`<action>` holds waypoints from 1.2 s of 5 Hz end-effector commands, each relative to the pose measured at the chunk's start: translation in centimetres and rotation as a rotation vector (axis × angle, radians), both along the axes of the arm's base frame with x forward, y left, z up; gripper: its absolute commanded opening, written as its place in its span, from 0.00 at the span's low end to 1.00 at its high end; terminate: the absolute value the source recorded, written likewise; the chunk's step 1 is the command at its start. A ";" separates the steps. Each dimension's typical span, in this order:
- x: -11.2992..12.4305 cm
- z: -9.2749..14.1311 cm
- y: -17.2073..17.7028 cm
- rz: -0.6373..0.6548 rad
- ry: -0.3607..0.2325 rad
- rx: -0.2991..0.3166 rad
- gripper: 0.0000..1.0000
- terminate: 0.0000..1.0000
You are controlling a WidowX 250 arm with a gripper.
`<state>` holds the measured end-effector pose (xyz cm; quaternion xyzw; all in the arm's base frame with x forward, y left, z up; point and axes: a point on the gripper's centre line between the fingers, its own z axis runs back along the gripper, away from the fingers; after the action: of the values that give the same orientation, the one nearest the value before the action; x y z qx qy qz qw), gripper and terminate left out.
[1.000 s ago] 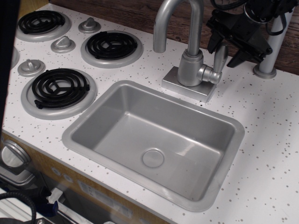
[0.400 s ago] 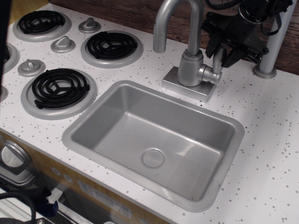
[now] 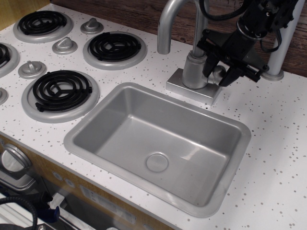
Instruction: Lever vertical to front
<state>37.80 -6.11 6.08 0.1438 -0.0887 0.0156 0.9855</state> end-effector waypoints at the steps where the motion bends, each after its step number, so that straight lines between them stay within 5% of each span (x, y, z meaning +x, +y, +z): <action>1: -0.3 0.0 0.1 -0.011 -0.021 -0.075 0.00 0.00; 3: -0.5 -2.1 0.0 -0.015 -0.030 -0.119 0.00 0.00; 4: -0.3 -2.3 0.1 -0.028 -0.022 -0.118 1.00 0.00; 6: -1.5 1.6 -0.7 0.027 0.082 -0.047 1.00 0.00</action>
<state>34.90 -6.63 5.47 0.1496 0.0051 0.0232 0.9885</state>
